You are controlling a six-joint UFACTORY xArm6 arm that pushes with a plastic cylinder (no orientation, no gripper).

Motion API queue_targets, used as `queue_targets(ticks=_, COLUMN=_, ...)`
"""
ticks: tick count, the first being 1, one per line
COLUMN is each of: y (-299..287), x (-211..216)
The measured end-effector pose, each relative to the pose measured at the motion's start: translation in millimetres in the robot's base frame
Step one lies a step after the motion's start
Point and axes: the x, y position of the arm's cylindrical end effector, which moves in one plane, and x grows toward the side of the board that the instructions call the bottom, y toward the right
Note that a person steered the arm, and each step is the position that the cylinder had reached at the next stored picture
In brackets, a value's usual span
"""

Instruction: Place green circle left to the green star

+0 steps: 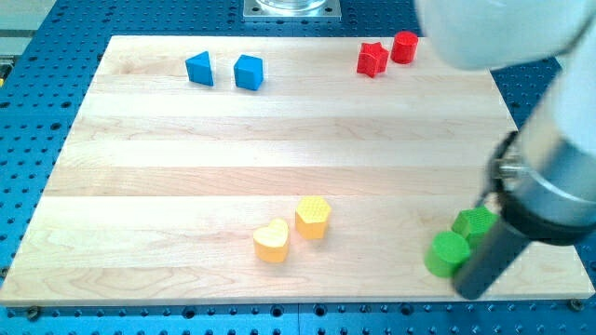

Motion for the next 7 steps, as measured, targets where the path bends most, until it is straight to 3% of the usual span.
queue_targets(ticks=2, y=-22.6, x=-0.9)
queue_targets(ticks=3, y=17.9, x=-18.1)
queue_targets(ticks=5, y=-28.4, x=-0.4)
queue_targets(ticks=6, y=-69.1, x=-18.1)
queue_targets(ticks=7, y=-19.1, x=-26.5)
